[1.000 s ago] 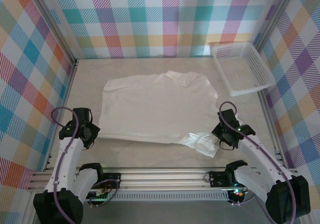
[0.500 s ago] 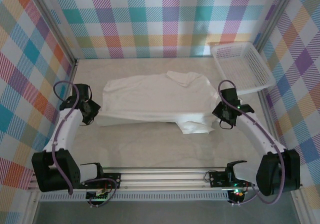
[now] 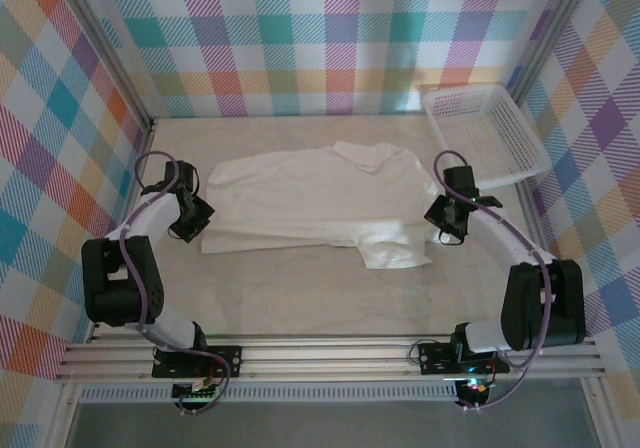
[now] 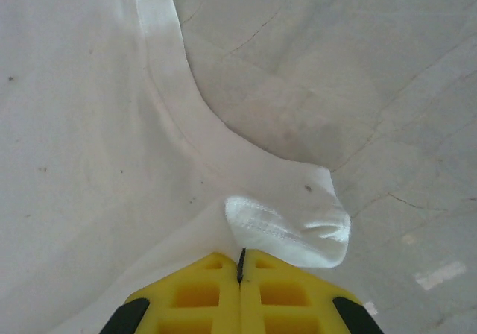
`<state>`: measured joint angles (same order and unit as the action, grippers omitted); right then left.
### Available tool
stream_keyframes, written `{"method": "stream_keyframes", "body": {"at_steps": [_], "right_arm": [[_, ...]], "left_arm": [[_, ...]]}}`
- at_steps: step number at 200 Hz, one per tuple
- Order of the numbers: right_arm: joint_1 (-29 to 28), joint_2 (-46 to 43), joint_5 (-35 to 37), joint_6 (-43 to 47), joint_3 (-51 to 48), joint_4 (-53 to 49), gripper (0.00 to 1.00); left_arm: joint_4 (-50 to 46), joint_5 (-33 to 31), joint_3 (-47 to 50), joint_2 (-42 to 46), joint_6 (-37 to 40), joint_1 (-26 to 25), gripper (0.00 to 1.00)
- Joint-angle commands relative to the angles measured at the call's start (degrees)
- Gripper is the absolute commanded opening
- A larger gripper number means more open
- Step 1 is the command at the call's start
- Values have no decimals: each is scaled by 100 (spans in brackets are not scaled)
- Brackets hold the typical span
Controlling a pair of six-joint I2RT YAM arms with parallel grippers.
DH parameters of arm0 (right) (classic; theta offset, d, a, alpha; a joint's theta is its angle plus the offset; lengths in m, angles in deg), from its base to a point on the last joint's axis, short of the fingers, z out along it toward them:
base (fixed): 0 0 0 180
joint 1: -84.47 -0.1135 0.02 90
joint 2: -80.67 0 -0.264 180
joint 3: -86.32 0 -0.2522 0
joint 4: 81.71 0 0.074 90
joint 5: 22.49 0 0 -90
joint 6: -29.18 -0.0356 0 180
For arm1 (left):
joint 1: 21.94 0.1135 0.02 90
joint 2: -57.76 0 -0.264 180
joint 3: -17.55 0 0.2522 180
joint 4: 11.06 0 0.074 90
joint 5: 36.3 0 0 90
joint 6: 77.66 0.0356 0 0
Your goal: Fold the inside-out t-shirt
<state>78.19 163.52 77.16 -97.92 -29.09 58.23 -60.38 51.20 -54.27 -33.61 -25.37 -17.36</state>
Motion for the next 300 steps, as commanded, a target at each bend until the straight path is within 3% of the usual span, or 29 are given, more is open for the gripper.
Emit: {"method": "stream_keyframes", "body": {"at_steps": [1, 14, 27, 41, 61, 78, 112, 132, 152, 167, 185, 213, 229, 266, 300], "right_arm": [[61, 416, -214, 271, 310, 187, 3], [90, 676, -173, 333, 434, 169, 5], [151, 850, -186, 361, 615, 58, 13], [206, 867, -262, 465, 864, -182, 28], [216, 438, 296, 273, 866, -752, 40], [230, -251, 358, 80, 376, -933, 44], [171, -1383, -1399, 183, -1108, -825, 48], [24, -1414, -1812, 293, -1482, -899, 51], [-48, -1024, -2045, 379, -1468, -648, 52], [-158, -652, -2263, 413, -1285, -396, 50], [-341, -208, -1969, 540, -1005, -248, 45], [-401, -15, -2041, 584, -732, -169, 12], [-591, -229, -2185, 575, -560, -315, 0], [-1074, -160, -2686, 272, 392, -458, 0], [-857, 1179, -1378, 53, 2157, -487, 0]], "left_arm": [[83, -253, -16, -205, -51, -43, 0], [212, -188, 65, -225, -129, -41, 2], [358, -31, 137, -153, -107, -36, 19], [321, -20, 106, 65, -43, -36, 34], [66, -32, -26, 595, 182, -41, 47], [-13, 318, -6, 1164, 481, -81, 49], [52, 1223, 386, 2352, 1150, -663, 52], [167, 1506, 713, 2830, 1208, -1140, 56], [315, 1270, 1001, 3079, 1196, -1567, 62], [339, 1185, 1025, 3066, 1198, -1679, 65], [284, 1134, 962, 2977, 1214, -1697, 66], [224, 1003, 945, 3000, 1206, -1707, 66], [169, 937, 988, 3033, 1186, -1706, 66], [384, 1051, 1027, 2965, 1080, -1723, 66], [391, 931, 942, 2806, 1024, -1750, 70]]}}
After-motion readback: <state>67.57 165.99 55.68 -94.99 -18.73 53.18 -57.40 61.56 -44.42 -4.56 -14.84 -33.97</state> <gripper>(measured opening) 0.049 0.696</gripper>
